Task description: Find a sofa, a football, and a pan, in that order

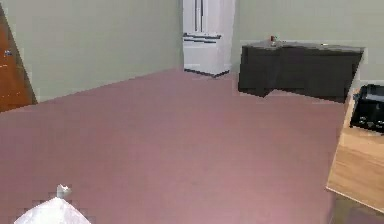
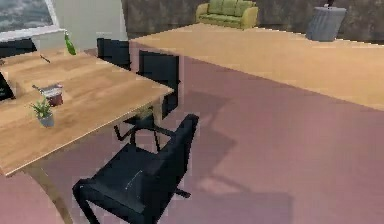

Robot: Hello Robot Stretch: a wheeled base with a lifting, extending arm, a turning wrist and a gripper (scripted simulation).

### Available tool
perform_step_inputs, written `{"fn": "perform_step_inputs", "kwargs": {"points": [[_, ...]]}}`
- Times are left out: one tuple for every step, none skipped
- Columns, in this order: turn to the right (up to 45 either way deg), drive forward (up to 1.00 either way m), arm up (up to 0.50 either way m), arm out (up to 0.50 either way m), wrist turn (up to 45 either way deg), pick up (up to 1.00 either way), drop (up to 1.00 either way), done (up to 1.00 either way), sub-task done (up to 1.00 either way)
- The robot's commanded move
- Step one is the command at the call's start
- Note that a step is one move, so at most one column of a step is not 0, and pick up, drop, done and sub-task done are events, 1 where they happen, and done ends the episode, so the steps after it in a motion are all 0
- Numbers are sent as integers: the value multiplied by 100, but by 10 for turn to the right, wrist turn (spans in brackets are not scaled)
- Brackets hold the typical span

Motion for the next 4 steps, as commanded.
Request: {"fn": "perform_step_inputs", "kwargs": {"points": [[0, 50, 0, 0, 0, 0, 0, 0, 0], [360, 0, 0, 0, 0, 0, 0, 0, 0], [0, 30, 0, 0, 0, 0, 0, 0, 0], [0, 80, 0, 0, 0, 0, 0, 0, 0]]}}
